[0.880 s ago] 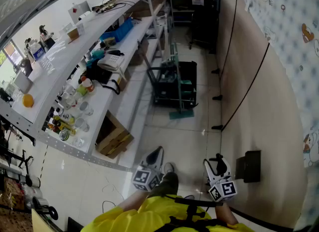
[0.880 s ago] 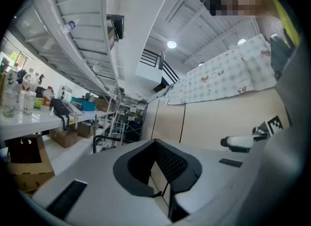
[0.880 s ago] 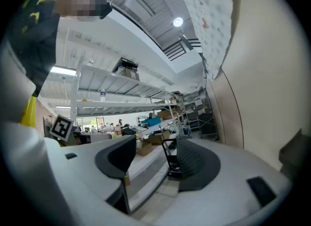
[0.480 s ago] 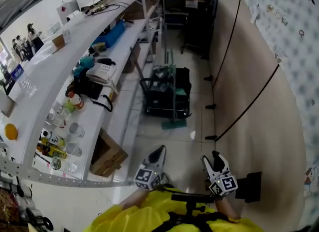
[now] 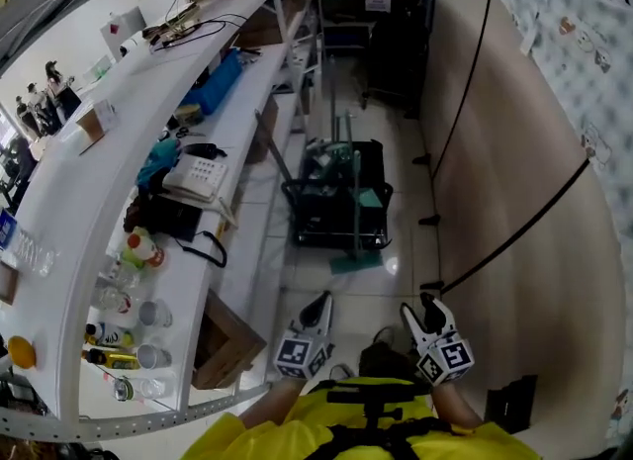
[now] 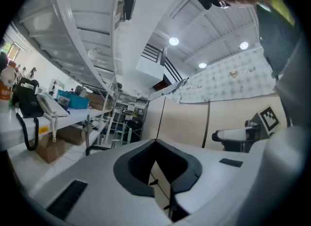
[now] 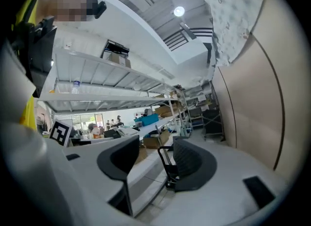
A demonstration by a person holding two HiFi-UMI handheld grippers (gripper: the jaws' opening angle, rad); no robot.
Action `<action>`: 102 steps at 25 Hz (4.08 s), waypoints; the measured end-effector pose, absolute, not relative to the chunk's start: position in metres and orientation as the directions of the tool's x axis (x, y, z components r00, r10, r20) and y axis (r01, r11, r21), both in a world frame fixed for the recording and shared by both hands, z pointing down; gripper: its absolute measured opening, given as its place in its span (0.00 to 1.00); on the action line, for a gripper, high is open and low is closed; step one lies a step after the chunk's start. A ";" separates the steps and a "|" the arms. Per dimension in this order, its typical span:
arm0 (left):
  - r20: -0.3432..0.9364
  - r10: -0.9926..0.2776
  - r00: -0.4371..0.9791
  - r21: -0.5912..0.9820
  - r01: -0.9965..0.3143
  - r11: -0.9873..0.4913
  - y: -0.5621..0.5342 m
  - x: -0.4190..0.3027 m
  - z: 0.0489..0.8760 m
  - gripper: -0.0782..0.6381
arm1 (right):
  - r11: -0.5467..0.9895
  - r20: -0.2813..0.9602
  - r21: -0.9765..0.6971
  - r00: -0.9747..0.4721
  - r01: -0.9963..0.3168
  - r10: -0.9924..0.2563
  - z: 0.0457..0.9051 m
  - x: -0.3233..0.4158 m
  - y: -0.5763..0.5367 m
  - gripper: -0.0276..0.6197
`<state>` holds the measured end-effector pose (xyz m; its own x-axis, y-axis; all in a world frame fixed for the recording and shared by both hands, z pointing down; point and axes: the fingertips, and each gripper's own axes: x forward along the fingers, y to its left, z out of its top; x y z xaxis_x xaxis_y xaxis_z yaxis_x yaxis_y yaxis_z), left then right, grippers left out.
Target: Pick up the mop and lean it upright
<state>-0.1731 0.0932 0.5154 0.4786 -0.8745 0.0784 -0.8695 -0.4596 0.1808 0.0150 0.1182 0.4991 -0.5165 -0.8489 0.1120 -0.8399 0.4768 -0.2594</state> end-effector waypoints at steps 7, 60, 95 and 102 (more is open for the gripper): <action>0.130 -0.882 0.452 0.204 -0.883 -0.422 -0.041 -0.156 0.549 0.45 | 0.514 0.099 -0.228 -0.545 -0.827 -0.833 0.515 0.028 -0.021 0.08; 0.152 -0.899 0.410 0.092 -0.912 -0.401 -0.290 -0.078 0.549 0.26 | 0.456 0.180 -0.231 -0.499 -0.859 -0.848 0.560 0.127 -0.271 0.12; 0.267 -0.870 0.415 0.091 -0.909 -0.406 -0.413 -0.064 0.693 0.26 | 0.429 0.302 -0.258 -0.494 -0.866 -0.816 0.604 0.128 -0.257 0.12; 0.299 -0.866 0.400 0.067 -0.914 -0.399 -0.448 -0.064 0.699 0.25 | 0.443 0.283 -0.248 -0.502 -0.861 -0.818 0.595 0.119 -0.267 0.12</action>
<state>-0.0639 -0.4479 0.6987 0.4000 -0.8665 0.2987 -0.9145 -0.3991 0.0668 0.1194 -0.2669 0.5951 -0.5018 -0.8175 0.2826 -0.8615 0.4431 -0.2480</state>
